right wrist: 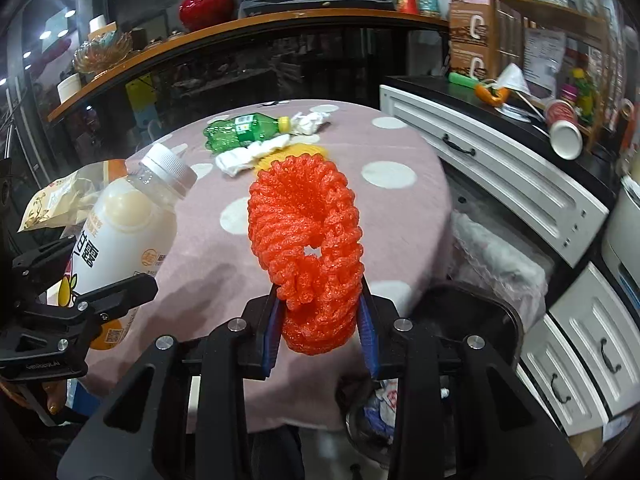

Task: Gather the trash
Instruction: 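Carry the orange net into the bin and open the right tool while the left tool carries the bottle, then lower the drink bottle into the black bin and open the left tool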

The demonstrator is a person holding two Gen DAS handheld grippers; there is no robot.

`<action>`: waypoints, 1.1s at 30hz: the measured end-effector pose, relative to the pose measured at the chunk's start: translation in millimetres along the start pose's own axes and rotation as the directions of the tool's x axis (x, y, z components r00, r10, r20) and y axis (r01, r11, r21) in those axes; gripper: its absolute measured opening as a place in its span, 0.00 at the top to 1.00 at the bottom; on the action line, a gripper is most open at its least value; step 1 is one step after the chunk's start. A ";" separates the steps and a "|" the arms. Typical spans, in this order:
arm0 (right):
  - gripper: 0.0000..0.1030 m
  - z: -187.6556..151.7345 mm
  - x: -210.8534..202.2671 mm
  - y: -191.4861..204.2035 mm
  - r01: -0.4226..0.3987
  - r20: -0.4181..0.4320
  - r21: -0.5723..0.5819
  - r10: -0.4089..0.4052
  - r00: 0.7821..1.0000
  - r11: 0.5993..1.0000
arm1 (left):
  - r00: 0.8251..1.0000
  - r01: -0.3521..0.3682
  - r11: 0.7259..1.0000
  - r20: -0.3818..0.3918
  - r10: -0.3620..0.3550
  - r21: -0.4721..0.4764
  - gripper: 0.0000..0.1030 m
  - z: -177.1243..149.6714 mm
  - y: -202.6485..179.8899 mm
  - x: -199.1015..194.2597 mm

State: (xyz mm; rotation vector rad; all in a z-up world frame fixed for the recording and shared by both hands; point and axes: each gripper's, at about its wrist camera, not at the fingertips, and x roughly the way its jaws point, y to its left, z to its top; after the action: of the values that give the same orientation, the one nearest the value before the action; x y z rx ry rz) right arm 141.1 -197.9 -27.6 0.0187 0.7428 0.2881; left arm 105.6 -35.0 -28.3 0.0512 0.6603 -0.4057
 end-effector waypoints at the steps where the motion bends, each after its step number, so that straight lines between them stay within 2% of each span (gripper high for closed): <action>1: 0.68 -5.1 -3.7 -4.4 0.008 -0.001 0.006 -0.008 1.000 1.000 | 1.000 0.009 1.000 -0.002 -0.009 0.006 0.41 -0.9 -6.6 1.1; 10: 0.68 -52.0 -10.0 -55.6 0.099 -0.069 0.089 -0.093 0.993 0.991 | 0.997 0.082 0.995 -0.021 -0.081 0.063 0.41 -6.0 -57.9 15.3; 18: 0.68 -86.5 19.0 -108.5 0.198 -0.168 0.199 -0.165 0.972 0.960 | 0.990 0.131 0.986 -0.063 -0.124 0.104 0.41 -10.7 -92.4 37.8; 23: 0.67 -98.3 47.1 -128.2 0.216 -0.236 0.233 -0.160 0.959 0.948 | 0.985 0.156 0.979 -0.094 -0.145 0.134 0.41 -13.5 -108.4 53.4; 25: 0.59 -102.9 56.4 -132.5 0.221 -0.255 0.246 -0.156 0.954 0.944 | 0.984 0.159 0.977 -0.108 -0.145 0.141 0.41 -14.3 -113.0 60.2; 27: 0.39 -106.4 62.6 -138.8 0.238 -0.265 0.263 -0.167 0.950 0.935 | 0.982 0.164 0.976 -0.119 -0.147 0.145 0.41 -15.3 -116.4 64.9; 29: 0.29 -112.9 66.4 -145.1 0.244 -0.279 0.287 -0.163 0.946 0.926 | 0.980 0.168 0.974 -0.128 -0.149 0.154 0.41 -16.6 -120.0 69.0; 33: 0.25 -123.4 61.5 -158.0 0.265 -0.286 0.334 -0.171 0.943 0.904 | 0.978 0.177 0.967 -0.144 -0.152 0.184 0.41 -19.9 -131.1 75.7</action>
State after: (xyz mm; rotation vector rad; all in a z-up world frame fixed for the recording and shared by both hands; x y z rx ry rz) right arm 141.3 -343.7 -178.3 0.2583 1.0356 -0.0726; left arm 97.9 -178.8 -79.3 0.2122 0.7527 -0.6315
